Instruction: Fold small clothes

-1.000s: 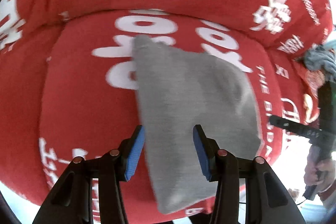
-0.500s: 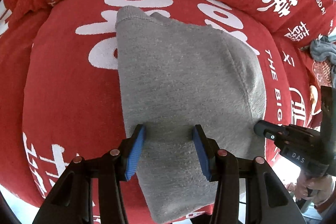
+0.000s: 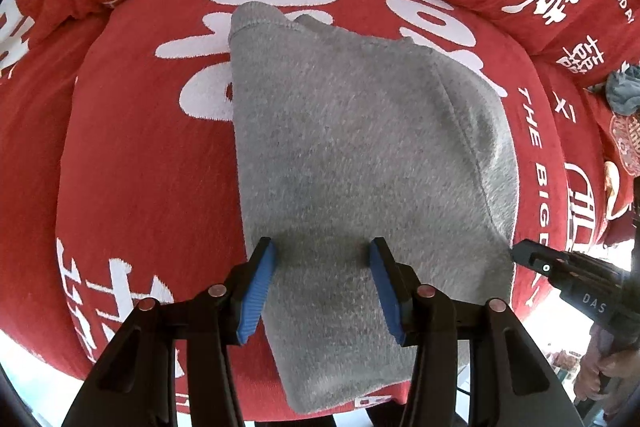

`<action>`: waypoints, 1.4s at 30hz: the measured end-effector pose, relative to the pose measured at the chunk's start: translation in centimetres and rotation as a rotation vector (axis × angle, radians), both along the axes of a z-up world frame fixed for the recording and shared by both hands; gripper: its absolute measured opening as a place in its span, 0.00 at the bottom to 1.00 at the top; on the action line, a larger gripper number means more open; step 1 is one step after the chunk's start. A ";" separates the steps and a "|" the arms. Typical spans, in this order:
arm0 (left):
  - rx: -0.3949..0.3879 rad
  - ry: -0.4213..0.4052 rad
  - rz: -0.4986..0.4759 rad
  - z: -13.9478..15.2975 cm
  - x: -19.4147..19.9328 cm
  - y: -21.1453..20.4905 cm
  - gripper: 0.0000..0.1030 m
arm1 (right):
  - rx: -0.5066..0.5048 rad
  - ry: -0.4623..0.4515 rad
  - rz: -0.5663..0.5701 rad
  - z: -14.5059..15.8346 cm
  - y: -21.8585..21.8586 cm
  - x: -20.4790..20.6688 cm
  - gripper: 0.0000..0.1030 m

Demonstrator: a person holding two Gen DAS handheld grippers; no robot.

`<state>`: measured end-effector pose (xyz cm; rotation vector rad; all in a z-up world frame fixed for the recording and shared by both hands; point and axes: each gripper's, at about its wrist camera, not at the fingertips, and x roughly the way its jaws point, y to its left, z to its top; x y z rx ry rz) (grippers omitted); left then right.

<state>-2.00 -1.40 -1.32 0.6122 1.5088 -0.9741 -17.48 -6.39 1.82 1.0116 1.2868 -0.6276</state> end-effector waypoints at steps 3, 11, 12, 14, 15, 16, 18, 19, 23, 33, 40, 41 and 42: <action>0.007 -0.003 0.007 0.1 0.0 0.1 0.49 | -0.003 0.021 -0.028 0.2 -0.2 -0.6 0.09; 0.042 -0.013 0.020 0.7 0.0 0.7 0.62 | 0.071 -0.130 -0.197 0.1 -2.5 -2.3 0.43; 0.055 -0.022 0.020 0.8 0.0 0.7 0.71 | 0.083 -0.142 -0.202 -0.2 -2.8 -2.0 0.43; 0.045 -0.048 0.023 1.3 0.0 0.9 0.79 | 0.092 -0.138 -0.197 -0.7 -3.1 -1.5 0.41; 0.044 -0.050 0.018 1.4 -0.1 0.9 0.79 | 0.097 -0.123 -0.191 -1.2 -3.3 -1.1 0.35; 0.046 -0.051 0.014 1.6 -0.2 0.8 0.79 | 0.103 -0.109 -0.184 -1.7 -3.4 -0.8 0.16; 0.048 -0.054 0.016 1.8 -0.2 0.9 0.79 | 0.095 -0.080 -0.170 -2.3 -3.5 -0.2 0.10; 0.049 -0.052 0.017 1.9 -0.1 0.9 0.79 | 0.085 -0.072 -0.161 -2.4 -3.5 0.0 0.10; 0.052 -0.057 0.025 2.1 0.0 1.0 0.79 | 0.057 -0.041 -0.150 -2.3 -3.4 0.0 0.10; 0.071 -0.073 0.021 2.0 -0.1 1.3 0.79 | 0.027 0.054 -0.178 -0.6 -3.3 -2.6 0.10; 0.085 -0.070 0.021 2.1 -0.4 1.4 0.79 | 0.012 0.055 -0.121 0.9 -2.0 -1.5 0.10; 0.084 -0.076 0.021 2.1 -0.5 1.4 0.79 | 0.010 0.055 -0.112 1.1 -1.9 -1.3 0.10; 0.082 -0.086 0.020 2.2 -0.5 1.3 0.79 | 0.009 0.054 -0.104 1.2 -1.7 -1.0 0.10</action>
